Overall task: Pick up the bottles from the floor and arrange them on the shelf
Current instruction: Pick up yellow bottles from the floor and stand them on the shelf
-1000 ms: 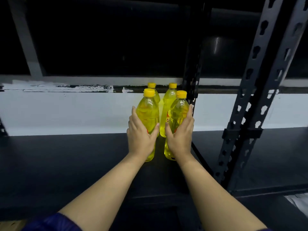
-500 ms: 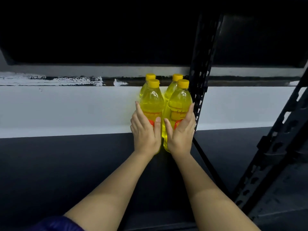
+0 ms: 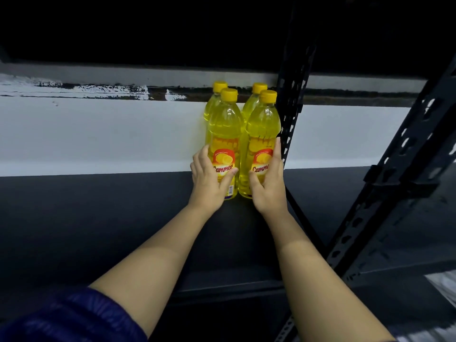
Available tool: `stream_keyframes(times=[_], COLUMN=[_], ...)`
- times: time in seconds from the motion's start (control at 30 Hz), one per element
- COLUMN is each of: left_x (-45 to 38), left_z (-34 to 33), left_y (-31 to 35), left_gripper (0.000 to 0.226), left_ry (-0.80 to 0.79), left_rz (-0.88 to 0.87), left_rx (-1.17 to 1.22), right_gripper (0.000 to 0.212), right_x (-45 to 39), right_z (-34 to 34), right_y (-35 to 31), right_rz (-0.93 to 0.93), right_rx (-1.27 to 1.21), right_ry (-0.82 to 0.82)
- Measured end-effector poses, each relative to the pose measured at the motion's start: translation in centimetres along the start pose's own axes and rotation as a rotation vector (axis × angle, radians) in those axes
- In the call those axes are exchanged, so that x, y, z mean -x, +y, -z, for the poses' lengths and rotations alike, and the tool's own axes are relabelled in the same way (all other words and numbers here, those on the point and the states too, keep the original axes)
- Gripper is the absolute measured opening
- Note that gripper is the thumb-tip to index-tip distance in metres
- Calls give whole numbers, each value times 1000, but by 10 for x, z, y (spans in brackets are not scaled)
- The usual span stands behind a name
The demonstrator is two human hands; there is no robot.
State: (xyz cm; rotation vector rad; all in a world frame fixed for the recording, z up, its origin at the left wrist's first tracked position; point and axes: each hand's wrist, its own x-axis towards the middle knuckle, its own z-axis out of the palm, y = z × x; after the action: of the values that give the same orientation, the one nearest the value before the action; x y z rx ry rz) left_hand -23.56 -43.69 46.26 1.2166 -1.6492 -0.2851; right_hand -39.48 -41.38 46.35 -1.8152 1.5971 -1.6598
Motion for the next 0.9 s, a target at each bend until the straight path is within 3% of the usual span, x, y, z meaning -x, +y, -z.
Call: stream_keyframes(times=[0.3, 0.43, 0.6, 0.73, 0.9], left_x=[20, 88, 213, 303, 397], left_z=[46, 109, 168, 189, 194], left_y=[27, 54, 63, 56, 27], left_gripper=[111, 108, 101, 98, 99], left_ry=[-138, -228, -283, -312, -433], left_rz=[159, 206, 137, 187, 386], left_rx=[-92, -325, -572, -679, -718], right_gripper=[96, 85, 89, 90, 89], right_x=[34, 106, 200, 259, 337], right_z=[23, 60, 88, 97, 78], right_y=[-29, -48, -63, -59, -27], right_rz=[-13, 68, 157, 234, 229], right_rx=[22, 254, 446, 426, 346], right_ry=[-17, -196, -452, -620, -828])
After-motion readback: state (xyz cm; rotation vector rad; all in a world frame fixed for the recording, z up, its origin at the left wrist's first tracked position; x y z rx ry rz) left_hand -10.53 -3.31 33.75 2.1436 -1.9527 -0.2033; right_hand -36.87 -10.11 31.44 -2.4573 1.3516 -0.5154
